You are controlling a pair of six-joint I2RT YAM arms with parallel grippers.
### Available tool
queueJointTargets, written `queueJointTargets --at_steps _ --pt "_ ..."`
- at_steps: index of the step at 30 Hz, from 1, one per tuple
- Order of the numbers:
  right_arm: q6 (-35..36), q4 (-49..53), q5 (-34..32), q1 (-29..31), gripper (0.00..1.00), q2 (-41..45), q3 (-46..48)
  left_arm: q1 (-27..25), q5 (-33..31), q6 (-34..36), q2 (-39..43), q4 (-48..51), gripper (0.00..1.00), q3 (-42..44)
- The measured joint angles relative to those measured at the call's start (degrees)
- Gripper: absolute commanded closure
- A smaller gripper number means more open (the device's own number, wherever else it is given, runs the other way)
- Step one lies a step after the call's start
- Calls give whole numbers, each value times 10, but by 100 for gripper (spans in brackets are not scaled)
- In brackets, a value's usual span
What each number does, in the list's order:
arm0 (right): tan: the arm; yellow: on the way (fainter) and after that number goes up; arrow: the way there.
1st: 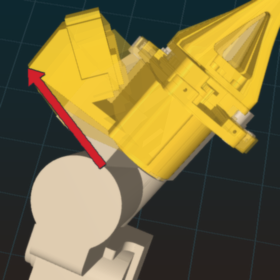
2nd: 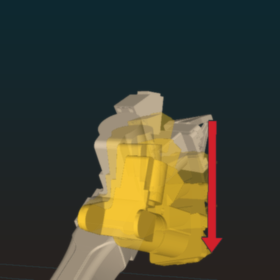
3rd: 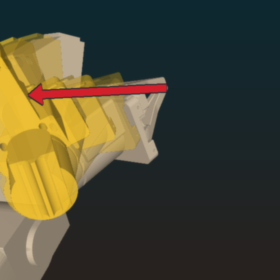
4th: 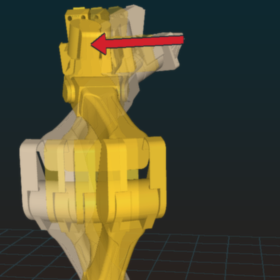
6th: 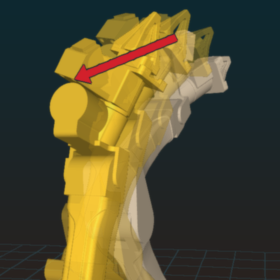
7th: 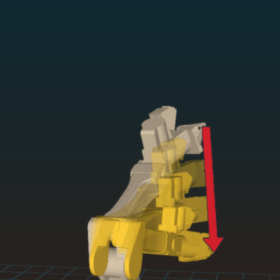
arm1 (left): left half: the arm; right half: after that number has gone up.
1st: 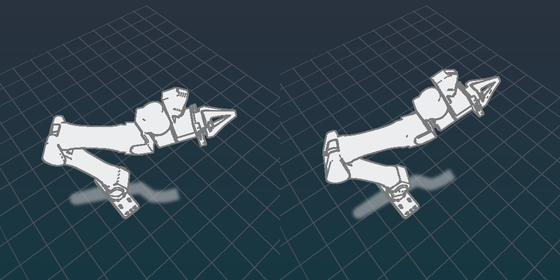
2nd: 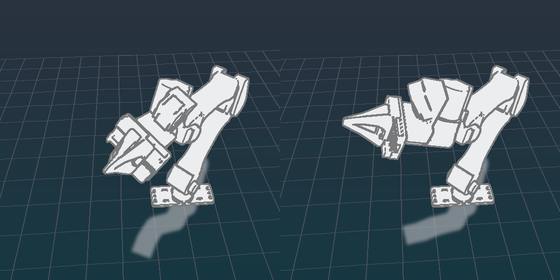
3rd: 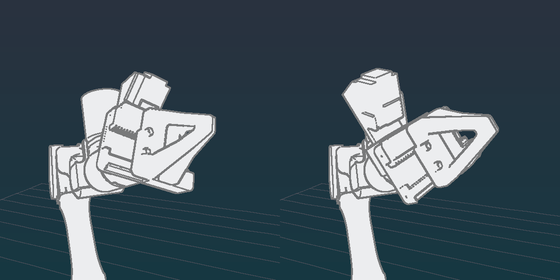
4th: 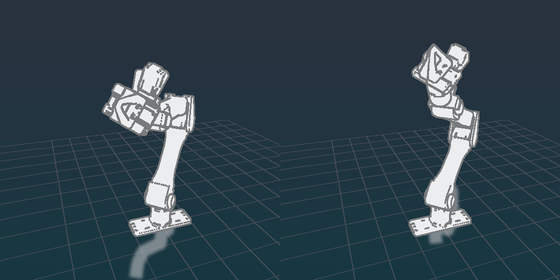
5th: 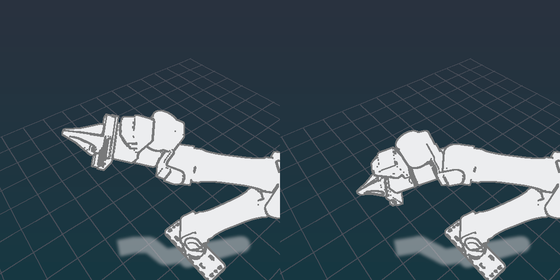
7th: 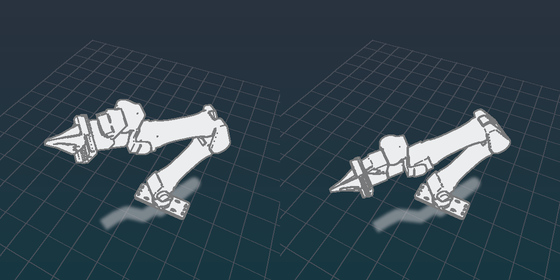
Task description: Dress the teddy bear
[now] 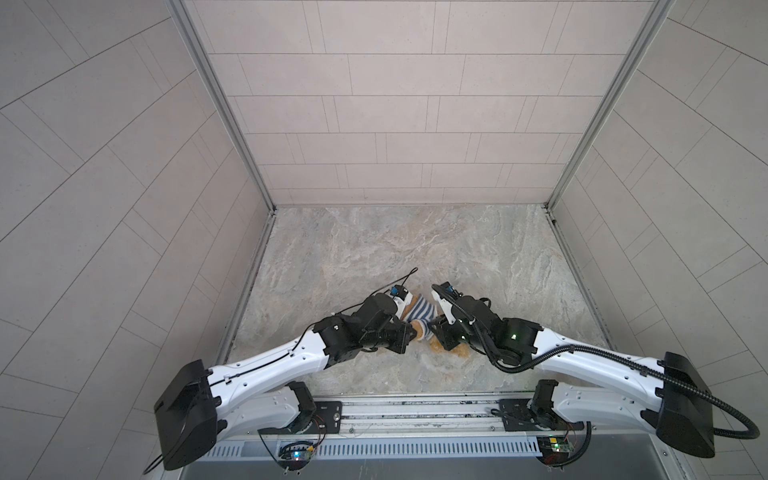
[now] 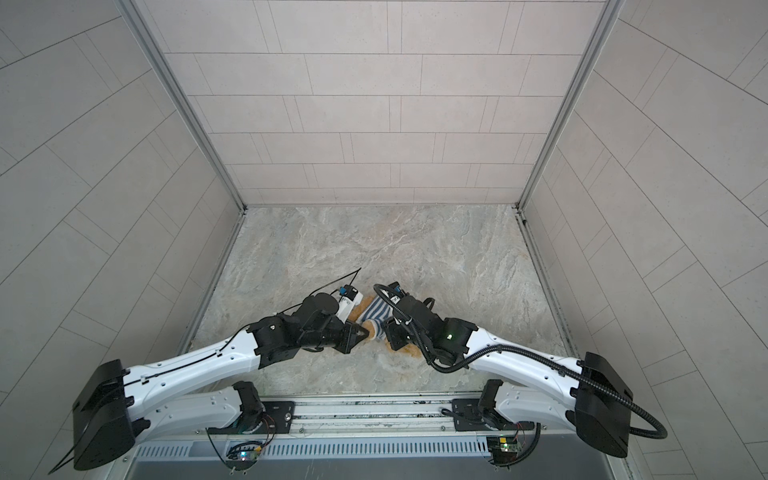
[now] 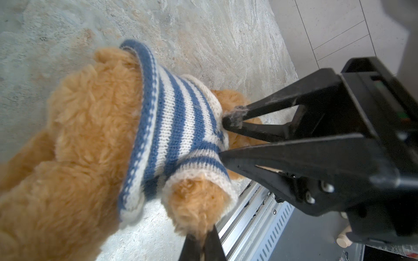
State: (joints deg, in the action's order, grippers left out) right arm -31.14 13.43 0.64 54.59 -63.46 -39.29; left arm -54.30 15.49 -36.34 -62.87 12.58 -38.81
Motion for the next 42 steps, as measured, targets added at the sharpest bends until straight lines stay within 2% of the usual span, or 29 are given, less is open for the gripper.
queueJointTargets --at_steps 6,8,12,14,17,20,24,31,35,42 --pt "-11 -5 2 0 89 -8 6 0 0 -4 2 -5 100 7" --pt "-11 -8 3 -3 89 -8 10 0 1 -6 2 -9 100 8" --pt "-10 -12 4 -5 73 -17 13 -1 2 -11 3 -16 100 10" --pt "-11 -16 6 -5 68 -25 13 -1 3 -12 3 -17 100 11" --pt "-11 -24 6 -5 67 -37 13 -1 7 -12 3 -17 100 14" --pt "-10 -32 7 -6 77 -48 12 -1 10 -12 3 -18 100 17" --pt "-13 -42 9 -8 100 -69 8 -1 11 -12 3 -20 100 18" --pt "-14 -51 0 -10 100 -76 7 -1 9 -12 12 -17 100 19" --pt "-25 -70 -14 -14 100 -42 36 -1 -3 -12 33 -15 100 28" --pt "-35 -89 0 -45 100 0 82 -1 -5 -12 53 -22 100 51"
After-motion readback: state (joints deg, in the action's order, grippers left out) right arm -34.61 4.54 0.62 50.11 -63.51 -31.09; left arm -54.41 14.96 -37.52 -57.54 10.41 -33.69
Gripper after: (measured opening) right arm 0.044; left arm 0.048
